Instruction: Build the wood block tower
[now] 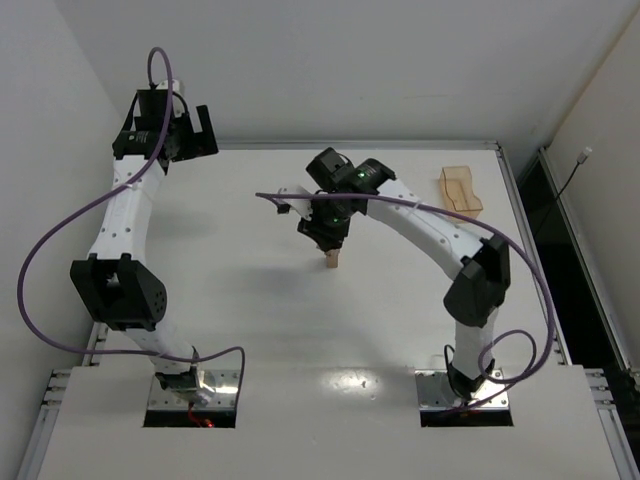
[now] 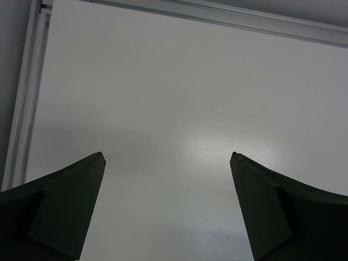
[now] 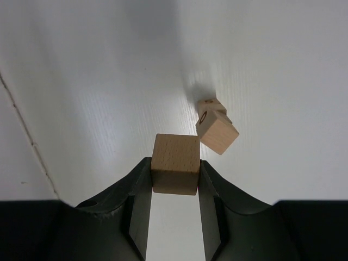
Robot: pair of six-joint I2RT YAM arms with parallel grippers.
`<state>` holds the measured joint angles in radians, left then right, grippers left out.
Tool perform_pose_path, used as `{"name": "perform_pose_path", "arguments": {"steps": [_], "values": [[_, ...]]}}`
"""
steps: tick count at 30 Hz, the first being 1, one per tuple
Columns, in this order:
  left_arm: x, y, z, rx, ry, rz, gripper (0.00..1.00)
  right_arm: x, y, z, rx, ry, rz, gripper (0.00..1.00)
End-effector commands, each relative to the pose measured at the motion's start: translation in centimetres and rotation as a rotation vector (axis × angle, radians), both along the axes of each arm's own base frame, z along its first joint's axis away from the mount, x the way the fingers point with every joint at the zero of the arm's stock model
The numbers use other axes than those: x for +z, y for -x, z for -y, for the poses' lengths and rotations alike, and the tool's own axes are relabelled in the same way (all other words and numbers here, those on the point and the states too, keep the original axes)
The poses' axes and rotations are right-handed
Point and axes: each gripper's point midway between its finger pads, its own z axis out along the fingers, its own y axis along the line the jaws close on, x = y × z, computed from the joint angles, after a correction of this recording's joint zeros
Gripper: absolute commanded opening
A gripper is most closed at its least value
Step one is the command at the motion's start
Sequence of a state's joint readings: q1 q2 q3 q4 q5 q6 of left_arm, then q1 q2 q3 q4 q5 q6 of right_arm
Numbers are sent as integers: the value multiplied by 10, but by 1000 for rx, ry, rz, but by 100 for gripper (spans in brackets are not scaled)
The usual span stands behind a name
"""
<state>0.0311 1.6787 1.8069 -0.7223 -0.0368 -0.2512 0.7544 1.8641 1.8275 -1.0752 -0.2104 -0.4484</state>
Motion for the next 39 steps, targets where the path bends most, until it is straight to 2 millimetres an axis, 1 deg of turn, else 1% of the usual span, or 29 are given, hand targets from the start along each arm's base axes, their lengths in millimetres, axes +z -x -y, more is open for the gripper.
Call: {"name": "perform_pose_path", "arguments": {"steps": [1, 3, 4, 5, 6, 7, 8, 9, 10, 11, 13, 14, 15, 16, 17, 19, 21, 22, 23, 28, 29, 35, 39], "values": [[21, 2, 2, 2, -9, 66, 99, 7, -13, 12, -41, 29, -14, 0], [21, 2, 2, 2, -9, 66, 99, 10, -25, 13, -63, 36, 7, 0], [21, 2, 2, 2, -9, 66, 99, 10, -25, 13, -63, 43, -1, 0], [21, 2, 2, 2, -9, 66, 99, 12, -36, 13, -81, 46, 9, 0], [21, 2, 2, 2, -9, 66, 99, 13, -42, 18, -88, 48, 12, 0], [21, 2, 2, 2, -9, 66, 99, 13, -45, 15, -88, 44, 16, 0], [21, 2, 2, 2, -9, 66, 99, 22, -52, 13, -95, 38, 41, 0], [21, 2, -4, 19, -14, 66, 99, 17, -57, 17, -95, 57, 28, 0], [21, 2, -4, 19, -15, 66, 99, 18, -59, 16, -96, 56, 29, 0], [21, 2, -4, 19, -15, 66, 99, 24, -64, 19, -99, 61, 46, 0], [21, 2, -4, 19, -15, 66, 99, 21, -68, 17, -86, 76, 38, 0], [21, 2, -4, 19, -15, 66, 99, 18, -68, 18, -69, 91, 32, 0], [21, 2, -4, 19, -15, 66, 99, 14, -62, 23, -57, 122, 1, 0], [21, 2, -4, 24, -7, 67, 99, 15, -61, 19, -48, 122, 1, 0], [17, 3, -4, 24, -7, 56, 99, 15, -62, 20, -43, 130, 10, 0], [18, 2, -4, 24, -7, 65, 99, 12, -62, 23, -47, 146, 9, 0], [15, 2, -4, 24, -7, 56, 99, 12, -64, 24, -52, 155, 16, 0], [15, 2, -4, 24, -7, 56, 99, 9, -61, 24, -39, 172, 19, 0], [15, 2, -8, 33, -7, 56, 99, 9, -61, 24, -38, 172, 19, 0], [15, 2, -8, 38, 1, 57, 99, 0, -59, 28, -39, 199, 0, 0], [10, 0, -8, 38, 1, 48, 99, 0, -59, 28, -28, 201, 4, 0], [10, 0, -8, 38, 1, 47, 99, -19, -46, 29, 8, 247, -42, 0], [7, 1, -8, 38, 1, 38, 99, -19, -43, 25, 18, 247, -41, 0]]}}
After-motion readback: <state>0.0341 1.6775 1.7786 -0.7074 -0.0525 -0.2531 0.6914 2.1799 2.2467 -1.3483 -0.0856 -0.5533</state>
